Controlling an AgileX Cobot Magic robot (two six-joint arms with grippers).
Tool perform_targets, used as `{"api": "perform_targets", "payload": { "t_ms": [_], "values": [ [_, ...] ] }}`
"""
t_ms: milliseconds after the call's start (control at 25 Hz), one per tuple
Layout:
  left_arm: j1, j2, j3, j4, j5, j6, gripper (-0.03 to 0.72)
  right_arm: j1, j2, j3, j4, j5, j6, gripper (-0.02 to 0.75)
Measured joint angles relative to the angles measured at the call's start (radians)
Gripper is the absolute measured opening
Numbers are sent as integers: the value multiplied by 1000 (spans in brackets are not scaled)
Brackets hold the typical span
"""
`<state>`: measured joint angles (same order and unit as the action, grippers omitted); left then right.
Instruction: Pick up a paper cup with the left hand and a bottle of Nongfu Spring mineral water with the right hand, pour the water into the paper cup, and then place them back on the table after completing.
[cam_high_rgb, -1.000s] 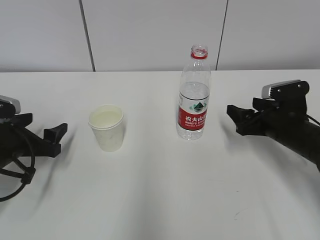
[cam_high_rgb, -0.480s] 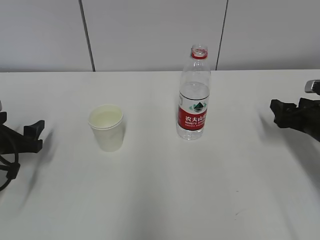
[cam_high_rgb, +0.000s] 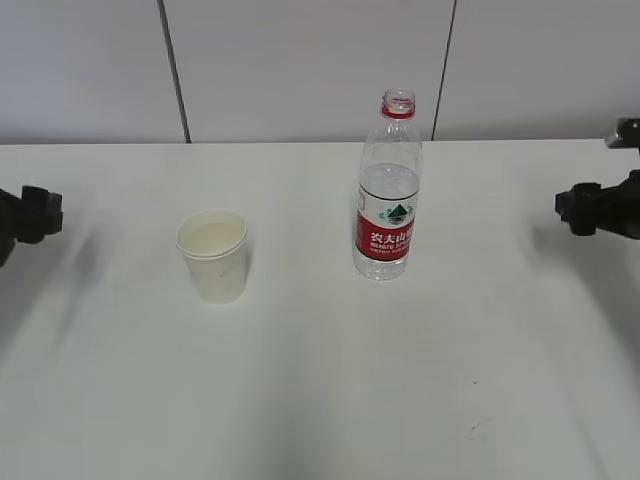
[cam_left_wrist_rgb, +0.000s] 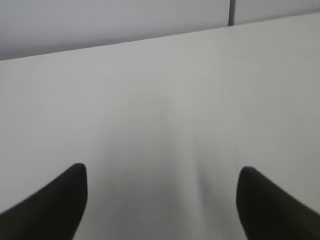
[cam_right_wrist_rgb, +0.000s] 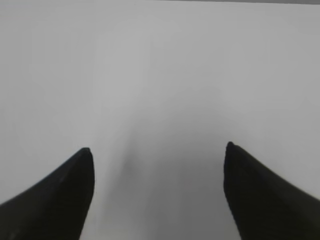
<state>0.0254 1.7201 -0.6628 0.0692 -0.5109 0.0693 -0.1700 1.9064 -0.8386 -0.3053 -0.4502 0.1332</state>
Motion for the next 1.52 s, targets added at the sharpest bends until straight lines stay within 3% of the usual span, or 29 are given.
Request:
{"api": "perform_targets", "payload": {
  "t_ms": [200,360,480,680,1040,1520],
  "values": [
    [0,-94,-144,-54,411,0,552,0,-109,-158,-79,426,122,594],
    [0,-108,-304,-100,794,0,552,6,-150,-326,-66,814,135,594],
    [0,-108,-412,-106,1027,0,552,6,-152,-465,-1,1099,78,594],
    [0,-108,-524,-104,1223,0,552,6,-152,-628,163,1393,-95,594],
    [0,-108,-606,-83,1507,0,552,6,-152,-737,231,1668,-188,594],
    [0,-190,-606,-78,1611,0,542,6,-201,-724,314,1674,-257,594]
  ]
}}
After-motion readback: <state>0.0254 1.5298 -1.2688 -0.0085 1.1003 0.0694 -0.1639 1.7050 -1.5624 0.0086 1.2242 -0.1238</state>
